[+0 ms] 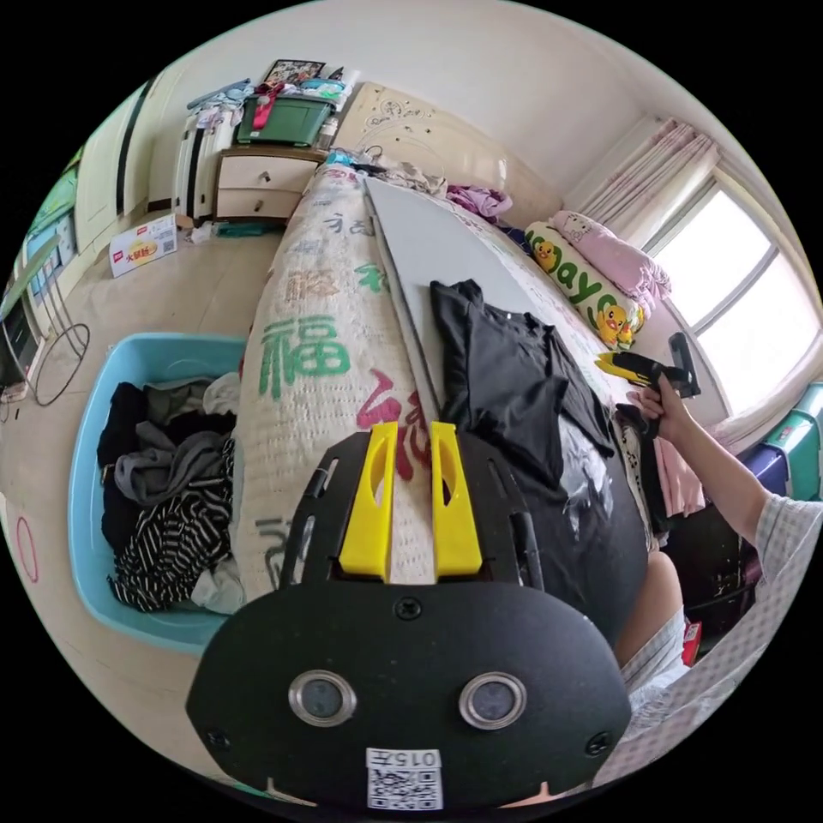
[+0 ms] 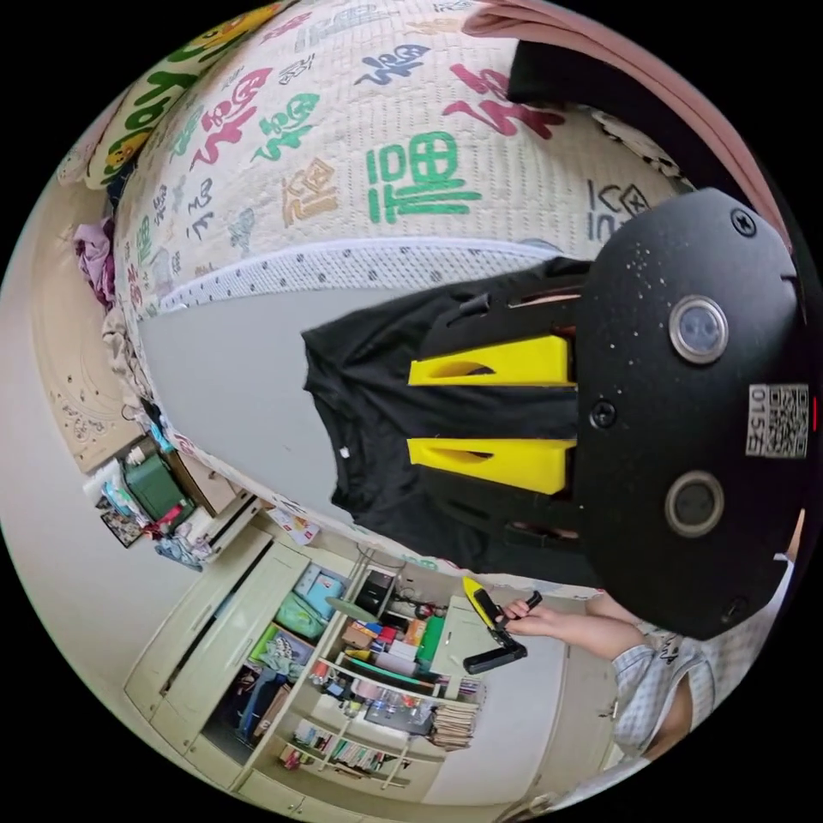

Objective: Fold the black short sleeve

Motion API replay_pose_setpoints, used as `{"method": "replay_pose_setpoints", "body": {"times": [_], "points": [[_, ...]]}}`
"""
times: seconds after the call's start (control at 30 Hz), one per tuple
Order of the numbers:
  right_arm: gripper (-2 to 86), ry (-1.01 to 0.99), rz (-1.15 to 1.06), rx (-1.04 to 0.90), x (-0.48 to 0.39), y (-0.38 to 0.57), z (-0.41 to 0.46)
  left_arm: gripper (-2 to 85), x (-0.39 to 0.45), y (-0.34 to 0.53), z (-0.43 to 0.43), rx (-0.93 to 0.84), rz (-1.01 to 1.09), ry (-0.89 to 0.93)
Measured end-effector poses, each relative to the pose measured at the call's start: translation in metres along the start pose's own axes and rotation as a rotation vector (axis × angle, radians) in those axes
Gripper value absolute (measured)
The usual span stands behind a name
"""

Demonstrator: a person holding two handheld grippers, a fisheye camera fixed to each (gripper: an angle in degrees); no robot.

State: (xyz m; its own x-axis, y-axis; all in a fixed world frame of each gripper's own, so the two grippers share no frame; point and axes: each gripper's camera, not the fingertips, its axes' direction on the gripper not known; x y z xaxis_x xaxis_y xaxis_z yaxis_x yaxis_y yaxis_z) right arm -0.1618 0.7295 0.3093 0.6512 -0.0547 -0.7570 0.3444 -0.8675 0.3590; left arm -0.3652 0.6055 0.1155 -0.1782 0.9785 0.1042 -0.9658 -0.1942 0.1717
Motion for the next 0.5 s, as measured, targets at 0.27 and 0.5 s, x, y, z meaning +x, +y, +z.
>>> {"method": "replay_pose_setpoints", "body": {"times": [0.27,0.5], "points": [[17.1,0.115,-0.017,0.011,0.008,-0.076,0.01,11.6,0.01,-0.17,0.082,-0.103,0.055,0.084],[11.8,0.229,-0.058,-0.108,0.0,-0.098,0.027,11.8,0.007,-0.204,0.138,-0.175,0.053,0.037]]}}
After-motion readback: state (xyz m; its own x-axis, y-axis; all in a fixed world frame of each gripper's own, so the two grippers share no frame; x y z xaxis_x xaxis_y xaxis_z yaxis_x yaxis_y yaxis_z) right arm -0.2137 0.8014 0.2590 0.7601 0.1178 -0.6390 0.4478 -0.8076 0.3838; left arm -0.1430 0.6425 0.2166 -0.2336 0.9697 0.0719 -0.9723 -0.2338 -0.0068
